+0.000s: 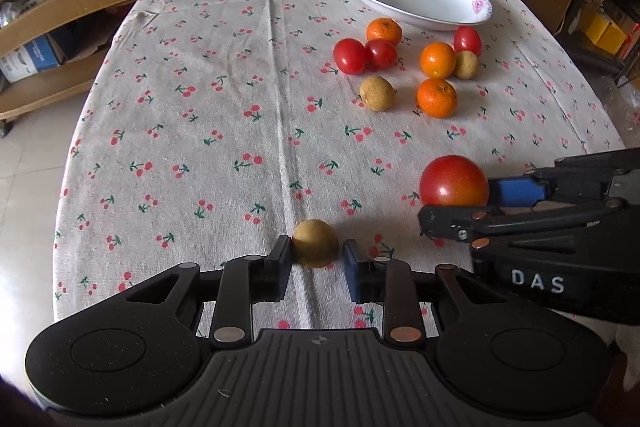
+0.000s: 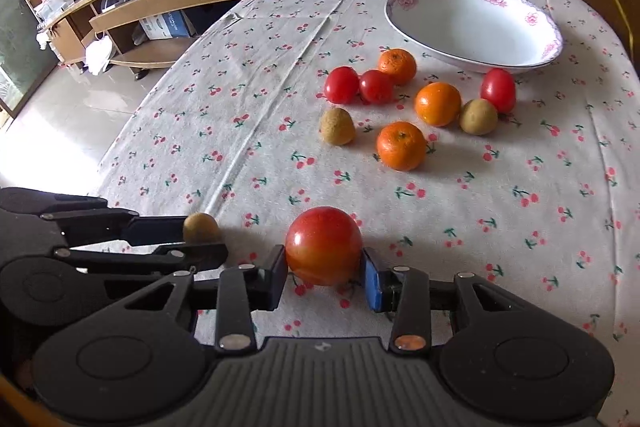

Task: Organize fruits
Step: 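Carry the kiwi in the left tool and tomato in the right tool over the white bowl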

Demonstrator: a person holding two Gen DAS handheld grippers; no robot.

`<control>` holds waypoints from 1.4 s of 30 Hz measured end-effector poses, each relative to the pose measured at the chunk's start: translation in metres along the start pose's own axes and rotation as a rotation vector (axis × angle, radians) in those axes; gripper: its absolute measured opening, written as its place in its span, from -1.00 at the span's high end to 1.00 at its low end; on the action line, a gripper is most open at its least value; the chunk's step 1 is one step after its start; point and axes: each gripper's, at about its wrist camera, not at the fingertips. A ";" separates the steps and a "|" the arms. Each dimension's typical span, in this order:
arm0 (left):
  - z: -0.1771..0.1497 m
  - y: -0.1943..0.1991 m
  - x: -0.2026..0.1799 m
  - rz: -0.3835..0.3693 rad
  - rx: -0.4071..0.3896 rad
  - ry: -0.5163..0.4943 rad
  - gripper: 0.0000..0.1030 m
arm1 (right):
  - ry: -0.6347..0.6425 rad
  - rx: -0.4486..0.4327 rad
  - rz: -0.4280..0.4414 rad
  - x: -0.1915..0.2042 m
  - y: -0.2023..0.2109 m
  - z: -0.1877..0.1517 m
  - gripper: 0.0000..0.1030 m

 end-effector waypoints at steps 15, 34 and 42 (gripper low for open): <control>0.023 0.000 -0.015 -0.041 -0.023 -0.013 0.38 | -0.066 -0.057 -0.018 -0.019 0.020 0.008 0.24; 0.120 -0.004 -0.034 -0.049 -0.164 -0.074 0.42 | -0.161 -0.194 -0.103 -0.067 0.035 0.080 0.24; 0.167 -0.025 -0.027 -0.020 -0.208 -0.080 0.43 | -0.143 -0.197 -0.123 -0.083 0.013 0.128 0.24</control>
Point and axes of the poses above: each gripper's, at about its wrist camera, not at the fingertips, and y roughly against the way its jaws point, x to its left, z to its top, and after that the axes turned 11 degrees about -y, right-handed
